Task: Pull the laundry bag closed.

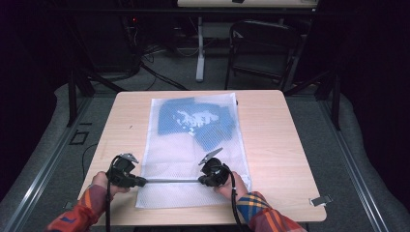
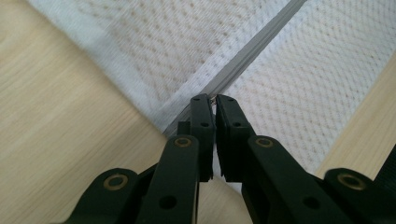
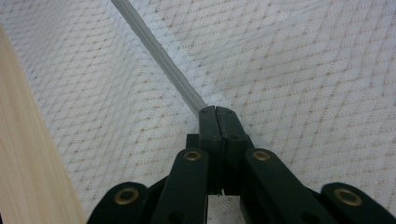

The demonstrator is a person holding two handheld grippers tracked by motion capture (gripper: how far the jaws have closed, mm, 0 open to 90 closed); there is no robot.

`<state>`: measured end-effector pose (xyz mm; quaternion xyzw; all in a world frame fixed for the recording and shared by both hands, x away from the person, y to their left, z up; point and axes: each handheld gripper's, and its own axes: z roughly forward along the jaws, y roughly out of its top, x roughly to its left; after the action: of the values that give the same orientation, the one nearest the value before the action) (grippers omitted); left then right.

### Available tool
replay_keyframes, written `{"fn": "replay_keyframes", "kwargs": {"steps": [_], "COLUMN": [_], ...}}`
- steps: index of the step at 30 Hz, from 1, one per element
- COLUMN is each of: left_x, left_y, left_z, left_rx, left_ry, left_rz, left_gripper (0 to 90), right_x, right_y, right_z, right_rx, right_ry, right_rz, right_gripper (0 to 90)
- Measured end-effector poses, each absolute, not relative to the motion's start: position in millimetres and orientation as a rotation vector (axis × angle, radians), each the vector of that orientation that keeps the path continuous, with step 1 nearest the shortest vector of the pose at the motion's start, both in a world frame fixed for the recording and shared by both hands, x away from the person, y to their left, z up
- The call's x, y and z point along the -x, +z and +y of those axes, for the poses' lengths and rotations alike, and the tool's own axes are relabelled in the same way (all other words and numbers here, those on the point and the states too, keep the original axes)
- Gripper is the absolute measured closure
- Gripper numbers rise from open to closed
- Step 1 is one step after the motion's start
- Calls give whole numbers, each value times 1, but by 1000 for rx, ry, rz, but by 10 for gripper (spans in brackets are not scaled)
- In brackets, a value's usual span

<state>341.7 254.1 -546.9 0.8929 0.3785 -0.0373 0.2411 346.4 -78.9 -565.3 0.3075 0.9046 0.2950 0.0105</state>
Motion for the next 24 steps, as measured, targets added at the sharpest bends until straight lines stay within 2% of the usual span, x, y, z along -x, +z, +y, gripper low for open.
{"fn": "replay_keyframes", "kwargs": {"steps": [5,7,18,20,22,24], "left_x": [-340,-339,-341,-341,-342,-344], "left_y": [-547,-548,-547,-546,-545,-544], "left_z": [261,262,262,263,265,267], "left_rx": [-2456,-2485,-2471,-2465,-2447,-2426], "left_ry": [-80,-33,-34,-16,-13,10], "left_rz": [1054,1107,1109,1107,1111,1119], "left_gripper": [862,862,856,803,683,597], "right_x": [-347,-347,-346,-344,-342,-340], "right_y": [-566,-566,-568,-567,-564,-557], "right_z": [-79,-79,-81,-80,-77,-73], "right_rx": [-963,-952,-924,-910,-875,-856], "right_ry": [930,921,967,985,964,963], "right_rz": [2817,2822,2806,2816,2808,2793], "right_gripper": [900,898,881,781,643,440]}}
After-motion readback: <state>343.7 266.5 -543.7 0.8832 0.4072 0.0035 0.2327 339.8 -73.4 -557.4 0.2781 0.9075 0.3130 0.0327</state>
